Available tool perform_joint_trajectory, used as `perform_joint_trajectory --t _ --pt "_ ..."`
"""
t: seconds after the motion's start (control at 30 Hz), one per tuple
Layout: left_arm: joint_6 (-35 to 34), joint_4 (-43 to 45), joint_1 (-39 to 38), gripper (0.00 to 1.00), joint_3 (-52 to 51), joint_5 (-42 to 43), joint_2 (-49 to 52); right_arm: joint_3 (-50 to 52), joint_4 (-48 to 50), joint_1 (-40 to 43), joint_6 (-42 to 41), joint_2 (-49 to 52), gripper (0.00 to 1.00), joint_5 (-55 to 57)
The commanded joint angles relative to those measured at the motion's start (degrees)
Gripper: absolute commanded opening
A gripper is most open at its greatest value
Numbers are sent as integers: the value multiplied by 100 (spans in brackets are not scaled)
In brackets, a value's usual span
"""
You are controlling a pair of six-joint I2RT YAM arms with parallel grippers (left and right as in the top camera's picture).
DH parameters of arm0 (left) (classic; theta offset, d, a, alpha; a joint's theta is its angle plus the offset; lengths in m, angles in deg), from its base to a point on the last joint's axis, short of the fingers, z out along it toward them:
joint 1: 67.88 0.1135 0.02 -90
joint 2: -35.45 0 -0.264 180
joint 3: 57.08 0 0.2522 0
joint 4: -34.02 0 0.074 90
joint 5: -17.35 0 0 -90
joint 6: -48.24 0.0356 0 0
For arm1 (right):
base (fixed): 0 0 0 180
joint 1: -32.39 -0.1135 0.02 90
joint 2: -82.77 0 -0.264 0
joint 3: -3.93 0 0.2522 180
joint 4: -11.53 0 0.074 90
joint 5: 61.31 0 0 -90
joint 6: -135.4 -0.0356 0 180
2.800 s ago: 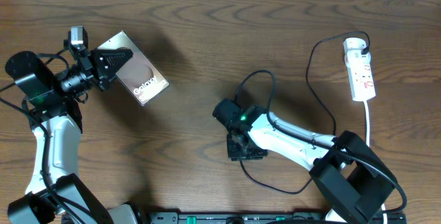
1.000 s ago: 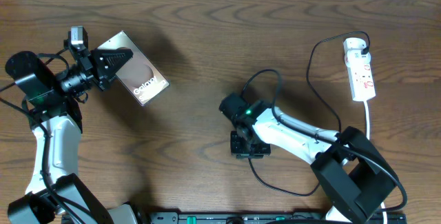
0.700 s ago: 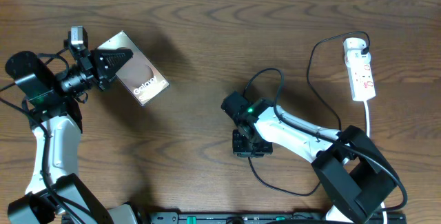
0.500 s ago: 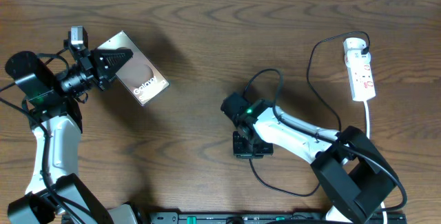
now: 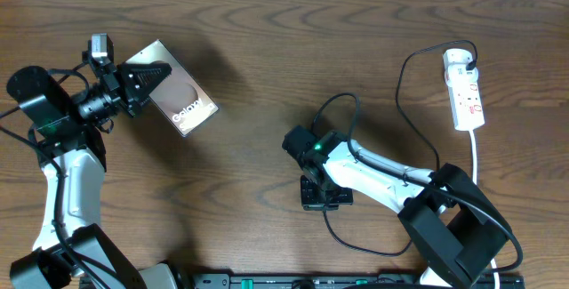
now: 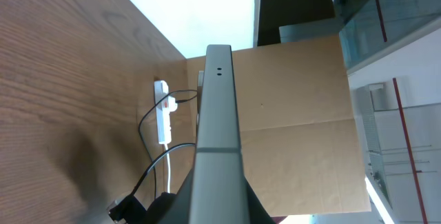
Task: Plug charger to phone and switch on socket
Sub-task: 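Close the right gripper on the black cable's plug end, then lift the plug with the right gripper toward the phone's bottom edge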
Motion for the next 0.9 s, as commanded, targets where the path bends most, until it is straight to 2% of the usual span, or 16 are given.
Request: perform_joint_trajectory --t 0.0,0.37,0.47,0.67,0.73,0.87 --pt "61 52 24 7 83 160 -96 94 -24 -57 -107 105 1 46" --pt "61 52 24 7 83 160 -96 57 2 9 -144 105 1 -39" --pt "61 52 24 7 83 157 -96 -195 -149 223 79 101 1 -87" --pt "63 52 24 7 83 160 -96 -1427 -625 861 1545 92 1 -1093" --pt "63 52 24 7 83 160 -96 -1906 -669 1051 2258 92 1 -1943" --pt "63 52 24 7 83 160 -96 -2715 -728 1410 4360 92 1 -4597"
